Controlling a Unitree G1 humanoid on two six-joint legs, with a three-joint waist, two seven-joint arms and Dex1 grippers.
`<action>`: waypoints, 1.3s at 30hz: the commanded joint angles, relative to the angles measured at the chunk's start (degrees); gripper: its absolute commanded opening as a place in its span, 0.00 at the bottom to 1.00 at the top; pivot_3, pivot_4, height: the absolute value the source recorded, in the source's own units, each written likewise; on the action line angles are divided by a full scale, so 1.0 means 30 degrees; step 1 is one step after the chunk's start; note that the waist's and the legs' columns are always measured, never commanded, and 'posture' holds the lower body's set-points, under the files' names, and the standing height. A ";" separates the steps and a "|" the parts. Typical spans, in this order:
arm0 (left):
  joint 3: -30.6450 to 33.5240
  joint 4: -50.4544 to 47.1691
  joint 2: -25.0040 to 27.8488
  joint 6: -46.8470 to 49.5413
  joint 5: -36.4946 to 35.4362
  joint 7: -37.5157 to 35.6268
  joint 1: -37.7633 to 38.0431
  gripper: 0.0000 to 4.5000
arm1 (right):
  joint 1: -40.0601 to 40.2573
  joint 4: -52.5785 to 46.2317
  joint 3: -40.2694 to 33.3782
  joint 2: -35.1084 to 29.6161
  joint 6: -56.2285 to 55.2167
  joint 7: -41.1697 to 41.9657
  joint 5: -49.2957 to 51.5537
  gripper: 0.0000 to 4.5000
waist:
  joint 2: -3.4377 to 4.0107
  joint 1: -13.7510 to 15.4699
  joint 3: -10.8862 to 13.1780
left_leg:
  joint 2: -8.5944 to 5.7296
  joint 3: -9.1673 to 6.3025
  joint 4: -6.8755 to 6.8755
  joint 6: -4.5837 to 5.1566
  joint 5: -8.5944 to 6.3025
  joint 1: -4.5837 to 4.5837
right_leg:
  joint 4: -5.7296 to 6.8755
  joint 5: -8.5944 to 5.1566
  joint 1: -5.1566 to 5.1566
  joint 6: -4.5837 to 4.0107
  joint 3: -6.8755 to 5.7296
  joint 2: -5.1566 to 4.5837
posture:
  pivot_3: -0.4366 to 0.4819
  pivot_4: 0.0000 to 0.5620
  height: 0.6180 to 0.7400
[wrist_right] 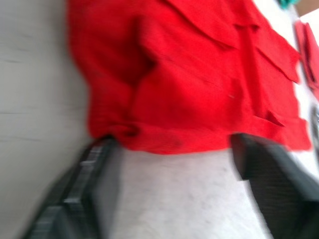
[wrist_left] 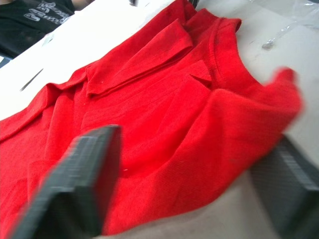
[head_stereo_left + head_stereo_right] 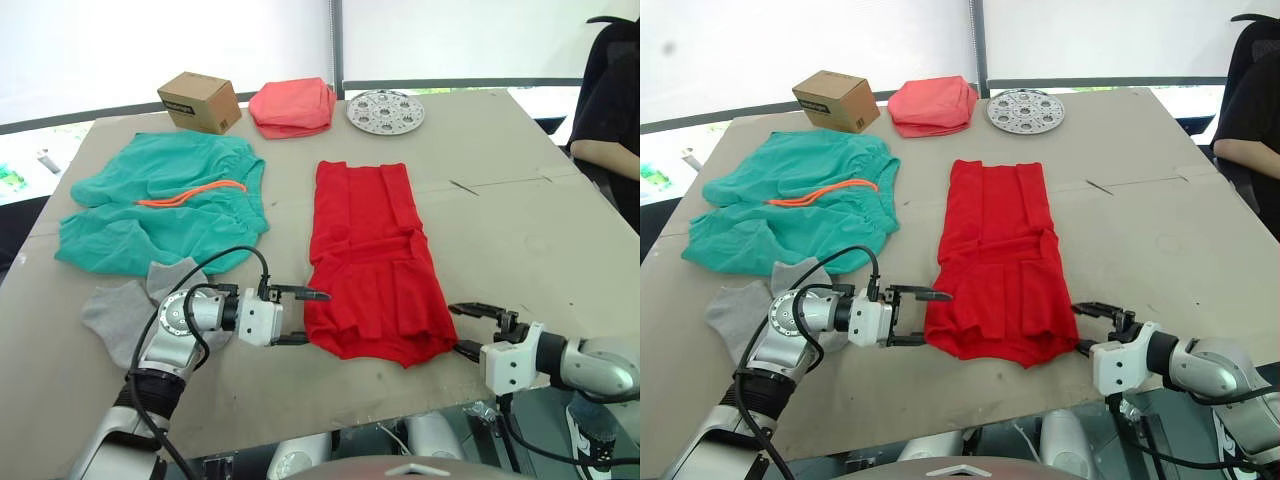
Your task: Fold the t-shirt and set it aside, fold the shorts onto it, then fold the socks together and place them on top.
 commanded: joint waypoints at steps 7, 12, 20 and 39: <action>0.0139 -0.1343 0.0480 0.1407 -0.0595 0.0335 0.0354 0.01 | -0.2072 0.1233 0.1836 -0.1131 -0.1574 0.1713 0.0123 0.00 | 0.0018 0.0015 0.0011 | -0.0001 0.0005 0.0004 0.0001 0.0001 -0.0001 | 0.0000 -0.0001 0.0002 0.0001 0.0000 0.0000 | 0.48 0.27 1.00; 0.0454 -0.2455 0.0731 0.3033 -0.1150 0.0721 0.0873 0.01 | -0.1387 0.0200 0.0736 -0.1582 0.0553 0.2262 0.3031 0.00 | 0.0032 0.0117 0.0021 | -0.0001 0.0003 0.0005 0.0001 0.0000 -0.0005 | -0.0001 0.0001 0.0001 -0.0001 0.0002 -0.0004 | 0.48 0.27 1.00; 0.1003 -0.6698 0.2558 1.1649 -0.4768 0.0802 0.2902 0.01 | 0.1010 -0.5300 -0.2273 -0.1760 1.1502 0.3079 1.2793 0.00 | 0.0089 0.0133 0.0057 | 0.0004 -0.0034 0.0007 0.0024 -0.0014 -0.0025 | -0.0004 -0.0043 -0.0002 -0.0070 0.0000 -0.0016 | 0.48 0.27 1.00; 0.6123 -0.7980 0.4595 2.7597 -1.6262 0.2587 0.3661 0.01 | 0.1221 -0.7419 -0.9163 -0.1611 2.2668 0.0304 2.5854 0.00 | 0.0108 0.0209 0.0117 | 0.0039 -0.0012 0.0059 0.0058 -0.0035 -0.0036 | -0.0016 -0.0107 0.0000 0.0022 -0.0059 -0.0129 | 0.48 0.27 1.00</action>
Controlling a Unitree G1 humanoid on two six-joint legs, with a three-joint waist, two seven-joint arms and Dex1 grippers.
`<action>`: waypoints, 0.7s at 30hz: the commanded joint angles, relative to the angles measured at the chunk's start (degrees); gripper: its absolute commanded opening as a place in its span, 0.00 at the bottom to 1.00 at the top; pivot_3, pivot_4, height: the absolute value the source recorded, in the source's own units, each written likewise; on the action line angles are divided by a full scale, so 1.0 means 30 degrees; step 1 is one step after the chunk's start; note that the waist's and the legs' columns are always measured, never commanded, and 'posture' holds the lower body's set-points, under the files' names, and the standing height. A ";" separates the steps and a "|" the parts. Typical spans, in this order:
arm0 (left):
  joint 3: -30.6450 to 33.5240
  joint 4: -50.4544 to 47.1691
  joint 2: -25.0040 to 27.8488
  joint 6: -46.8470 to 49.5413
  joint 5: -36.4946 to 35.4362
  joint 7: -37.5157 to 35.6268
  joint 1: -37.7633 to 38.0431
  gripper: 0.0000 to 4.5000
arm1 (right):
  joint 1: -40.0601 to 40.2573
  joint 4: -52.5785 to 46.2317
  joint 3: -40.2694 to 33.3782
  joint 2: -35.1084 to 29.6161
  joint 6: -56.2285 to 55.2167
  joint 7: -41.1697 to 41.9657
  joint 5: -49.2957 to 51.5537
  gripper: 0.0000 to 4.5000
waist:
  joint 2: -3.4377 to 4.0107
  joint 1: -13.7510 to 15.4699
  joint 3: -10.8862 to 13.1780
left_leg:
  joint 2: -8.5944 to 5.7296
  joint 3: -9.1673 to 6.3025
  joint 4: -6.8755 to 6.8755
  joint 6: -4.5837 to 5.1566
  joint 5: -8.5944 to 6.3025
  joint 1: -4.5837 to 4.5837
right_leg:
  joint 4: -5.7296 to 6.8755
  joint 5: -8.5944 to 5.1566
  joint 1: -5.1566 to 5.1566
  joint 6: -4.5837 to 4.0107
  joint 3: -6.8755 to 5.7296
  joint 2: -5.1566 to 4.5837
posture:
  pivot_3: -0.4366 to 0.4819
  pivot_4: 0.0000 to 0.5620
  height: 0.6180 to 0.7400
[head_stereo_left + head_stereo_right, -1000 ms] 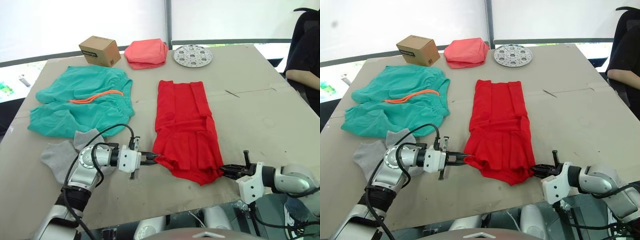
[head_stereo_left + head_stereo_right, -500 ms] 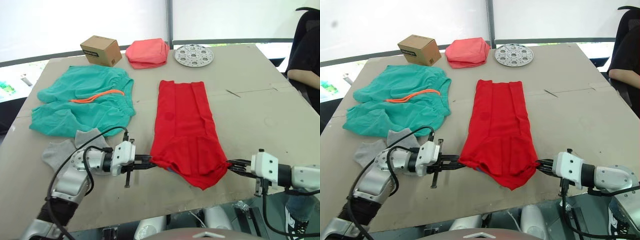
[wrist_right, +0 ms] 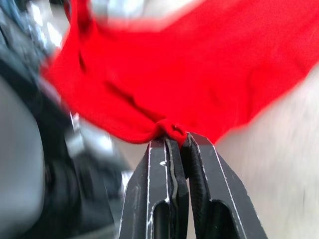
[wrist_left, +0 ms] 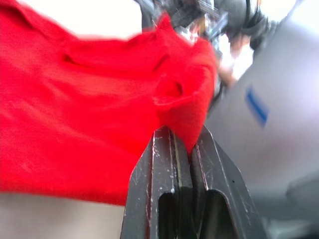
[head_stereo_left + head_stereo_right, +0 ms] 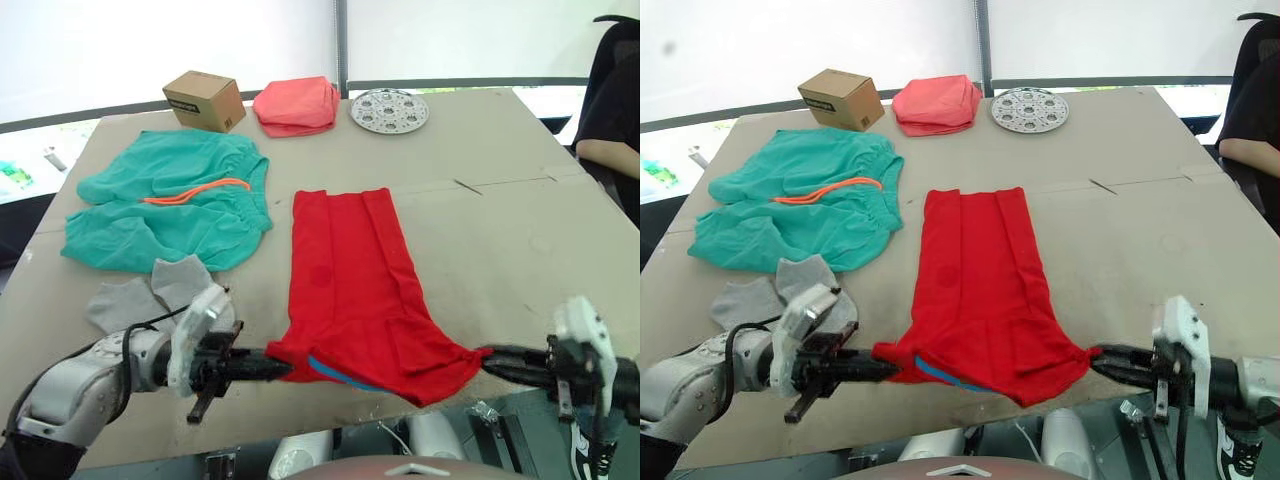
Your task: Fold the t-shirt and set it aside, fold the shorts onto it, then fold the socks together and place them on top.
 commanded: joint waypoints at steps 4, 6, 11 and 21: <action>0.0293 0.4673 -0.2113 0.1275 0.1049 0.2731 -0.6427 0.01 | -0.8870 0.2687 0.3167 -0.0049 0.4672 -0.5698 0.0618 0.00 | -0.0122 -0.0008 0.0003 | -0.0024 0.0010 0.0015 -0.0002 0.0005 -0.0002 | 0.0000 0.0014 -0.0002 -0.0015 -0.0018 0.0078 | 0.48 0.27 1.00; -0.0222 0.6134 -0.2939 0.0845 0.2228 0.2841 -0.8123 0.01 | -1.3152 0.4939 0.4937 0.1181 0.6581 -0.7265 0.0358 0.00 | -0.0110 -0.0083 0.0025 | -0.0042 0.0032 0.0012 -0.0009 0.0007 -0.0012 | 0.0007 0.0070 -0.0011 -0.0101 0.0000 0.0071 | 0.48 0.27 1.00; -0.0984 1.0367 -0.4440 -0.0585 0.4947 0.2216 -1.1386 0.01 | -2.0118 1.1282 0.8628 0.4003 0.7471 -0.6794 -0.3150 0.00 | -0.0119 -0.0159 0.0018 | -0.0033 0.0057 -0.0051 -0.0096 0.0057 -0.0082 | 0.0014 0.0137 -0.0142 -0.0075 0.0020 0.0085 | 0.48 0.27 1.00; -0.2106 1.9977 -0.6346 -0.5618 1.0856 0.1713 -1.7798 0.01 | -2.6777 2.3330 1.2288 0.6189 0.2600 -0.1398 -1.0469 0.00 | -0.0124 -0.0273 0.0026 | -0.0104 0.0119 0.0000 -0.0101 0.0061 -0.0142 | 0.0016 0.0161 -0.0177 -0.0033 0.0043 0.0054 | 0.48 0.27 1.00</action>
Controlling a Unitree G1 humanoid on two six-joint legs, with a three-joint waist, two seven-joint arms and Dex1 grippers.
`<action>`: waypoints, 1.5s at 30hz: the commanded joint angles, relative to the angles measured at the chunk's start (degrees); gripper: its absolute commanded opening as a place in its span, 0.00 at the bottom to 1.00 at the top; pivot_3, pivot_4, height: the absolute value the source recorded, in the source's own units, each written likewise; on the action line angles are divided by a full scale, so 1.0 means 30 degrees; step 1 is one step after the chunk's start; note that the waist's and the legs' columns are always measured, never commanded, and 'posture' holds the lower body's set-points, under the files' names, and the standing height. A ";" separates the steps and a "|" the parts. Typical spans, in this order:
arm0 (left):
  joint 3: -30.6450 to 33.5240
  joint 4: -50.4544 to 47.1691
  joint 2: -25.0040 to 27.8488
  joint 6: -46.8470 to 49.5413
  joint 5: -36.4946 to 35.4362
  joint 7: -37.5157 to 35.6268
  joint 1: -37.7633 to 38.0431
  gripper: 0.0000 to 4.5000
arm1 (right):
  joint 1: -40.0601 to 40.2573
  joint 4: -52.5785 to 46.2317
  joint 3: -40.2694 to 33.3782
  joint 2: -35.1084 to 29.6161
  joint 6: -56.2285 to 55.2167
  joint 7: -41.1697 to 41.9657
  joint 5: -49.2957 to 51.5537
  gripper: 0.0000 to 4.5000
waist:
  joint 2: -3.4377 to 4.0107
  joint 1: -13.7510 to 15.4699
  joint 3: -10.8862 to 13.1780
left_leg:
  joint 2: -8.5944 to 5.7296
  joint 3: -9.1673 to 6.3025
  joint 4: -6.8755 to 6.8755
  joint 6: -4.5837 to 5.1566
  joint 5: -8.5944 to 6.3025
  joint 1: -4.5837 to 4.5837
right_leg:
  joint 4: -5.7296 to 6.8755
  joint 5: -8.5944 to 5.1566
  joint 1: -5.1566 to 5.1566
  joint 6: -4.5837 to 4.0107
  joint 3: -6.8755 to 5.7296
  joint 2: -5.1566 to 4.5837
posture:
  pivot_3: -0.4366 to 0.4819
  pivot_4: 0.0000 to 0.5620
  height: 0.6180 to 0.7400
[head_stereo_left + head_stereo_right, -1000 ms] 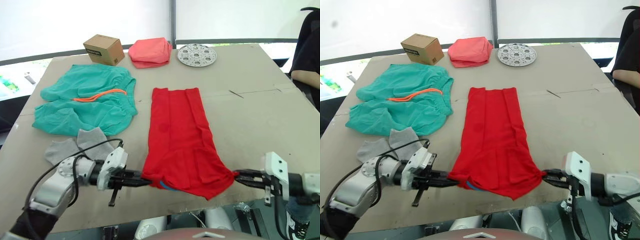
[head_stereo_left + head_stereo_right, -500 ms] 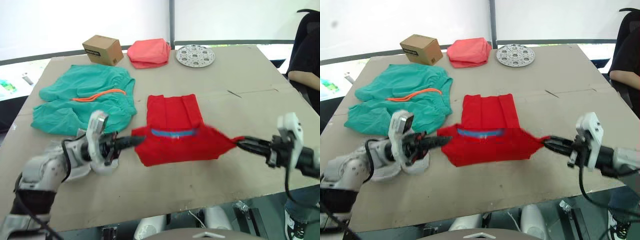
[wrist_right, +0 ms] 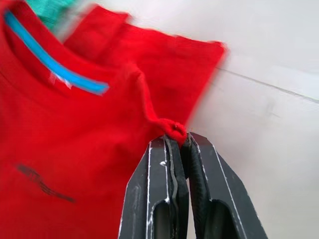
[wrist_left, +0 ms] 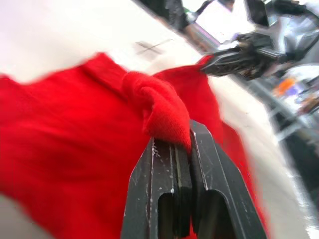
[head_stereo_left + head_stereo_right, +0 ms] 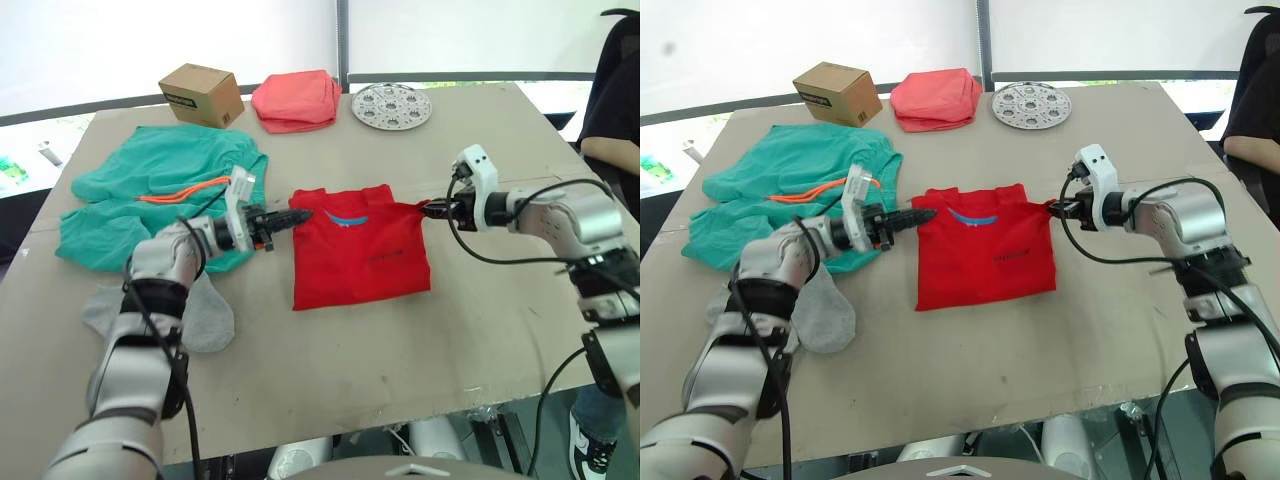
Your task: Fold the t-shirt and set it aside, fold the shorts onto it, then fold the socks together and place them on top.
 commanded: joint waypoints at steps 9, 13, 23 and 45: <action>0.1892 0.7174 -0.0999 -0.4231 0.3023 0.1929 -0.4280 0.01 | -0.4469 0.8585 -0.2363 0.2784 -0.4789 0.2246 -0.3239 0.00 | 0.0000 -0.0846 0.0000 | 0.0016 -0.0026 -0.0022 -0.0006 0.0003 -0.0035 | 0.0087 0.0006 -0.0096 0.0008 0.0018 0.0015 | 0.48 0.27 1.00; 0.3278 0.8281 -0.0357 -0.3171 0.2697 0.1443 -0.4919 0.01 | -0.5160 0.9666 -0.3069 0.3331 -0.5363 0.3145 -0.3677 0.00 | 0.0001 -0.0984 -0.0001 | 0.0015 -0.0013 -0.0017 -0.0015 0.0007 -0.0069 | 0.0252 0.0007 -0.0170 0.0011 0.0041 0.0007 | 0.48 0.27 1.00; 0.3052 0.8960 -0.0199 -0.3046 0.4998 0.3248 -0.4105 0.01 | -0.6133 1.2977 -0.4153 0.5536 -0.7607 0.1376 -0.5444 0.00 | 0.0003 -0.0915 -0.0003 | 0.0005 -0.0010 -0.0012 -0.0017 0.0009 -0.0041 | 0.0320 0.0007 -0.0172 0.0011 0.0049 -0.0001 | 0.48 0.27 1.00; 0.5426 -1.1724 -0.2922 0.4402 -0.0936 0.7022 0.5187 0.54 | 0.3482 -0.4916 -0.4303 0.8220 -0.7435 -0.5592 -0.6689 0.47 | 0.0026 -0.1305 -0.0031 | 0.0013 -0.0042 0.0020 -0.0034 0.0010 -0.0117 | 0.0350 0.0009 -0.0252 0.0013 0.0072 -0.0051 | 0.48 0.27 1.00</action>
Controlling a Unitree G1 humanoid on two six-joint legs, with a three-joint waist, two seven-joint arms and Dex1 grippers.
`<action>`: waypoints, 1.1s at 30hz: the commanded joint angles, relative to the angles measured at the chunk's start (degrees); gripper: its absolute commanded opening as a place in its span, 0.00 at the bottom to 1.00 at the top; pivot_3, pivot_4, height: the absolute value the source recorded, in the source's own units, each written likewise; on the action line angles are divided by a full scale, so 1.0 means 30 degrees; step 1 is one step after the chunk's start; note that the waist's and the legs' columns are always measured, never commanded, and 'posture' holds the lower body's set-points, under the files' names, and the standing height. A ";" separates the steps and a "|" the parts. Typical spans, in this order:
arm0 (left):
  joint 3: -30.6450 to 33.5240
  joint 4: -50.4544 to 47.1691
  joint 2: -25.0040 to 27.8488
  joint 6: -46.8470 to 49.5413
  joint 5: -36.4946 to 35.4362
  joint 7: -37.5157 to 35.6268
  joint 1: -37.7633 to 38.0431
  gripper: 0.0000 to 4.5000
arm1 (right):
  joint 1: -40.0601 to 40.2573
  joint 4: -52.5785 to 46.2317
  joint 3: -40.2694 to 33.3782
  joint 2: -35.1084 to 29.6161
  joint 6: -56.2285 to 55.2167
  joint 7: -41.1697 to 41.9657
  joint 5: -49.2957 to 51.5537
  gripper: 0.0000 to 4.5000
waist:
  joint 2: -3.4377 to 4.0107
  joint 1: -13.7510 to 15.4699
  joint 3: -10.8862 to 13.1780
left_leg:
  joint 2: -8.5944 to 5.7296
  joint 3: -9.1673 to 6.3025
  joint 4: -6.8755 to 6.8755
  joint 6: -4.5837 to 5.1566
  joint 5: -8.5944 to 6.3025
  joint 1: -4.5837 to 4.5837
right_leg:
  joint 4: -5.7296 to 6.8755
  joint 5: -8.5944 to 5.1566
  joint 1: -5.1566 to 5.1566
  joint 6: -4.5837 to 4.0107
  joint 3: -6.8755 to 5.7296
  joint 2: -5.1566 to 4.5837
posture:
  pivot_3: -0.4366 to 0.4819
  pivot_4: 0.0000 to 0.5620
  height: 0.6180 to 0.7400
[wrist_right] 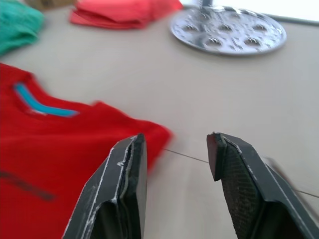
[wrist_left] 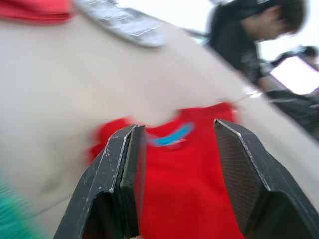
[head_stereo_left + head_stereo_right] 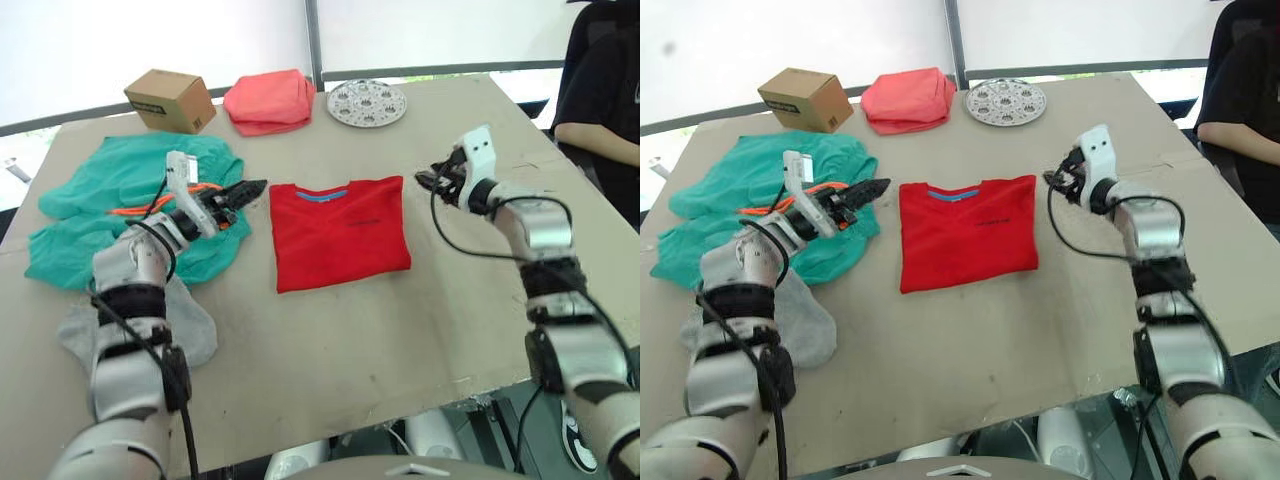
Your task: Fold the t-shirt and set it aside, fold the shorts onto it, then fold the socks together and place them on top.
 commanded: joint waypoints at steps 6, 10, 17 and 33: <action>-0.3278 -0.6164 -0.5655 -0.4202 0.3591 0.7724 0.4154 0.54 | 0.0944 0.2415 0.2690 0.6170 -0.5912 -0.6520 -0.3387 0.47 | -0.0049 0.0266 -0.0071 | -0.0011 0.0112 -0.0053 0.0039 -0.0028 0.0236 | -0.0028 0.0011 0.0135 0.0001 0.0108 0.0032 | 0.48 0.27 1.00; -0.3684 -0.4165 -0.6626 -0.6679 0.5727 1.0633 0.4745 0.54 | 0.1266 0.6553 0.3060 0.6854 -0.8576 -0.8189 -0.4524 0.47 | -0.0051 0.0605 -0.0101 | -0.0023 0.0122 -0.0050 -0.0008 0.0001 0.0231 | -0.0056 0.0019 0.0118 -0.0015 0.0109 0.0038 | 0.48 0.27 1.00; -0.3625 -0.3364 -0.6096 -0.7233 0.6810 1.1708 0.6281 0.54 | 0.3146 0.7077 0.2502 0.6464 -0.9294 -1.0082 -0.4965 0.47 | -0.0028 0.0579 -0.0272 | -0.0017 0.0119 -0.0054 -0.0007 0.0000 0.0240 | -0.0056 0.0016 0.0130 -0.0016 0.0098 0.0045 | 0.48 0.27 1.00; -0.1882 -1.0848 -0.1609 -0.3297 -0.1556 0.4127 0.8552 0.92 | 0.9270 -1.2325 0.0514 0.3743 0.5022 -0.6664 0.2166 1.00 | 0.0018 0.0472 -0.0377 | 0.0023 0.0084 -0.0058 0.0072 -0.0057 0.0205 | -0.0096 0.0006 0.0127 -0.0026 0.0077 0.0080 | 0.48 0.27 1.00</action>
